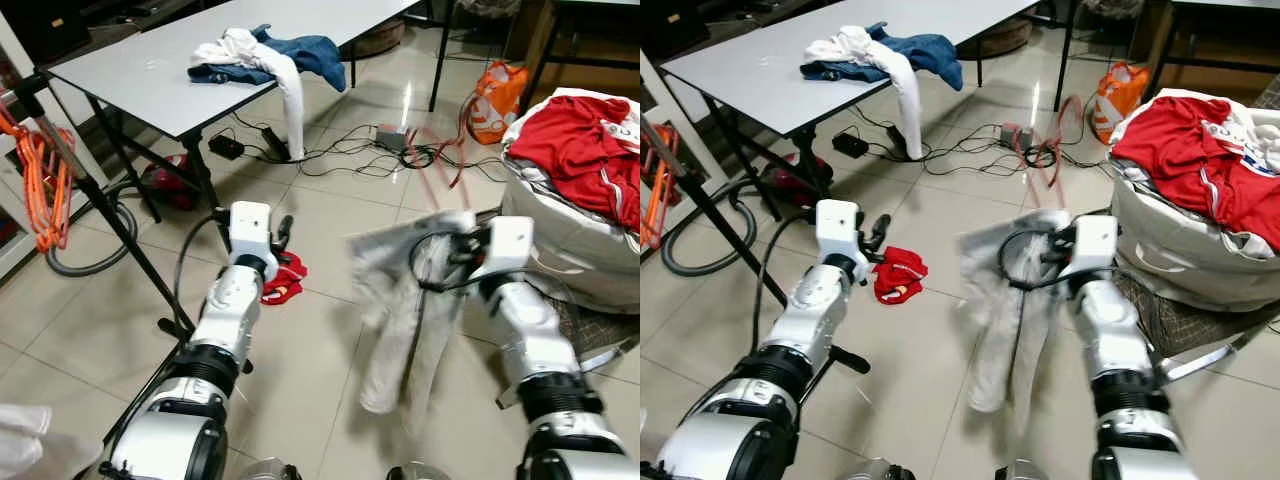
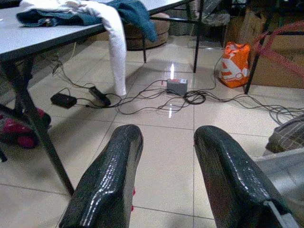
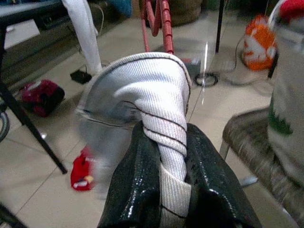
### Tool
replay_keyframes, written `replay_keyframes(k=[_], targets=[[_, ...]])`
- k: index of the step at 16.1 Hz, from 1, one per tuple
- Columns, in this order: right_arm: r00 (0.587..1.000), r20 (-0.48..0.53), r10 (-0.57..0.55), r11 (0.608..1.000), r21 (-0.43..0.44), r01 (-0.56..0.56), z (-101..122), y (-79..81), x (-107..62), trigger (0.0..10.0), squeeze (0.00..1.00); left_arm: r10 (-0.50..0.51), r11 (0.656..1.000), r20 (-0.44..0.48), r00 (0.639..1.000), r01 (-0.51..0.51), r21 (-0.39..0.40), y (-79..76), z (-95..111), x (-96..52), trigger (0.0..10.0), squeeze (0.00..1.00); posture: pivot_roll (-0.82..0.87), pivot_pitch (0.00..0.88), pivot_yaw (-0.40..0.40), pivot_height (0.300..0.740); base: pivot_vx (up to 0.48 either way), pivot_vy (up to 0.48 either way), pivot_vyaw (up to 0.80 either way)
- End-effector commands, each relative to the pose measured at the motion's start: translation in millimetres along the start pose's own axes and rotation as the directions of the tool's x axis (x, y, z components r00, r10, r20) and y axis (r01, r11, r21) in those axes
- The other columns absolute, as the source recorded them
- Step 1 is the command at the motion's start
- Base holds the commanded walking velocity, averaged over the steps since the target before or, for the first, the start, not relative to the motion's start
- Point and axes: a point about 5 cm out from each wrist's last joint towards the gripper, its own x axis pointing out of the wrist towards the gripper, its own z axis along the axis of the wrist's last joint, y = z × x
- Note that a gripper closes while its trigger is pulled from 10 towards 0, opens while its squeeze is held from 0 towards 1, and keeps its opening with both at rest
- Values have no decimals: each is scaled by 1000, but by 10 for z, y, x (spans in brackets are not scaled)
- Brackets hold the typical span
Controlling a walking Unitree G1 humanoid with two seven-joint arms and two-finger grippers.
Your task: Hang hanger
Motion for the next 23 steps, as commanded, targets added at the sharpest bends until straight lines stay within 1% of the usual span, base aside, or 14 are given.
replay_keyframes(k=[1, 3, 5, 6, 7, 9, 12, 13, 16, 17, 18, 20, 22, 23], targets=[[996, 91, 17, 1000, -28, -14, 216, 91, 77, 0, 0, 13, 1000, 2, 1000, -13, 21, 22, -14, -16, 10000, 0, -156, 0, 109, 740, 0, 0, 0], [997, 72, -3, 997, -78, 8, 208, 136, 110, 0, 0, 21, 999, -8, 1000, -21, 29, 6, -45, -26, 10000, 0, -155, 0, 109, 740, 0, 0, 0], [990, 45, -136, 980, -142, 141, 182, 38, 128, 0, 0, 15, 999, -24, 1000, -14, 36, -13, -65, -24, 10000, 0, -155, 0, 109, 740, 0, 0, 0], [958, 55, -282, 942, -175, 287, 186, -76, 124, 0, 0, 12, 999, -25, 1000, -11, 48, -16, -60, -18, 10000, 0, -154, 0, 107, 740, 0, 0, 0], [946, 69, -316, 931, -172, 323, 200, -74, 131, 0, 0, 12, 998, -23, 1000, -10, 57, -6, -53, -14, 10000, 0, -152, 0, 108, 740, 0, 0, 0], [957, 84, -276, 950, -124, 285, 223, 20, 162, 0, 0, -18, 995, -47, 999, 22, 95, -13, -98, -22, 10000, 0, -150, 0, 109, 740, 0, 0, 0], [975, 69, -209, 977, -27, 211, 136, 126, 190, 0, 0, -19, 996, -148, 989, 31, 84, -6, -326, -93, 10000, 0, -147, 0, 115, 740, 0, 0, 0], [981, -29, -190, 982, -28, 189, -94, 190, 171, 0, 0, -20, 997, -254, 967, 38, 66, -70, -528, -159, 10000, 0, -140, 0, 116, 740, 0, 0, 0], [957, -195, -213, 974, -117, 193, -473, 266, 71, 0, 0, -69, 994, -414, 908, 98, 48, -238, -788, -269, 10000, 0, -133, 0, 114, 740, 0, 0, 0], [948, -226, -222, 974, -102, 204, -534, 275, 48, 0, 0, -75, 994, -446, 892, 101, 35, -255, -846, -305, 10000, 0, -134, 0, 115, 740, 0, 0, 0], [923, -320, -215, 977, -60, 206, -724, 340, -30, 0, 0, -87, 994, -540, 837, 111, 12, -299, -1026, -435, 10000, 0, -137, 0, 117, 740, 0, 0, 0], [883, -430, -190, 980, -26, 199, -977, 408, -172, 0, 0, -71, 995, -627, 776, 99, 10, -312, -1215, -598, 10000, 0, -139, 0, 124, 740, 0, 0, 0], [849, -505, -157, 984, -5, 179, -1145, 443, -284, 0, 0, -105, 990, -666, 738, 138, -3, -370, -1323, -707, 10000, 0, -142, 0, 128, 740, 0, 0, 0], [841, -523, -139, 986, 10, 169, -1186, 459, -312, 0, 0, -121, 988, -702, 702, 154, -16, -376, -1396, -785, 10000, 0, -140, 0, 130, 740, 0, 0, 0]])
